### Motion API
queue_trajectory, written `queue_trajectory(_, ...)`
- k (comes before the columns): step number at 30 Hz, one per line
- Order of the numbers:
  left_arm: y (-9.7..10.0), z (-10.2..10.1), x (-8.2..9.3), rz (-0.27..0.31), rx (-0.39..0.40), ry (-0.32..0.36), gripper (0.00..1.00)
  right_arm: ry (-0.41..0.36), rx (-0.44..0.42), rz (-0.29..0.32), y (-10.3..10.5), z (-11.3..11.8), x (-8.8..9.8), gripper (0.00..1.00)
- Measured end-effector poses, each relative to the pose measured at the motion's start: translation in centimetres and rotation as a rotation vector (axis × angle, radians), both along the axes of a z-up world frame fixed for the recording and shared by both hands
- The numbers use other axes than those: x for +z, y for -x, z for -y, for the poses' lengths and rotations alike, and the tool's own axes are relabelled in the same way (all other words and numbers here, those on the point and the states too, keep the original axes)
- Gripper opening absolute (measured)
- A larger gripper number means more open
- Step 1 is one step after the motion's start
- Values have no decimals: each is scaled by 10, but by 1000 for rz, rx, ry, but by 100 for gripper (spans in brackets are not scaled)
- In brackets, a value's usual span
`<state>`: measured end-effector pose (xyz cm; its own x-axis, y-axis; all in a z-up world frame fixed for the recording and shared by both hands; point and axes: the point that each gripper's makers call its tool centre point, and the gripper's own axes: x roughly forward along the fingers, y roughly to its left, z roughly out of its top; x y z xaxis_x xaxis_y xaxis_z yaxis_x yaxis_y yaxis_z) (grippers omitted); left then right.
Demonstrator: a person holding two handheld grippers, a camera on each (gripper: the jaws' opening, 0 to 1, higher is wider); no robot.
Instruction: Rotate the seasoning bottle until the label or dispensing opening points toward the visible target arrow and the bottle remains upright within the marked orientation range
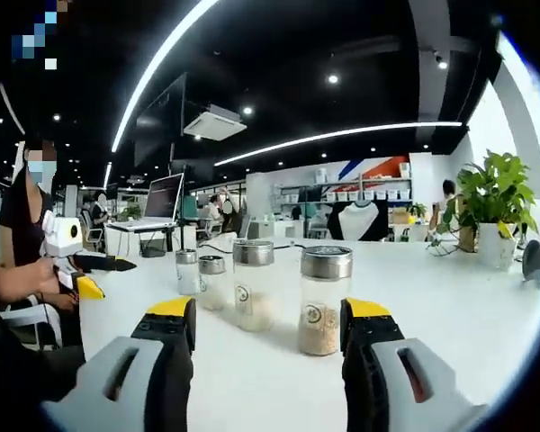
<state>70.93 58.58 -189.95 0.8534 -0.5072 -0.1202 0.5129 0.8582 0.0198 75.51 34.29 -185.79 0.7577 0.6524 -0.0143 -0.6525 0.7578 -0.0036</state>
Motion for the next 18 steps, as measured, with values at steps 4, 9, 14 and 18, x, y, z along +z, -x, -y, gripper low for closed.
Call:
queue_trajectory(4,8,-2,1,19,9,-13,100,78,-12,11,22,-6,-10,76)
queue_trajectory(9,13,-7,3,22,28,8,100,103,-6,-11,37,-11,-25,88)
queue_trajectory(14,23,-14,0,21,31,13,100,68,-49,-11,47,-2,-28,97)
queue_trajectory(18,31,-18,-1,20,35,12,100,51,-73,-13,56,4,-29,99)
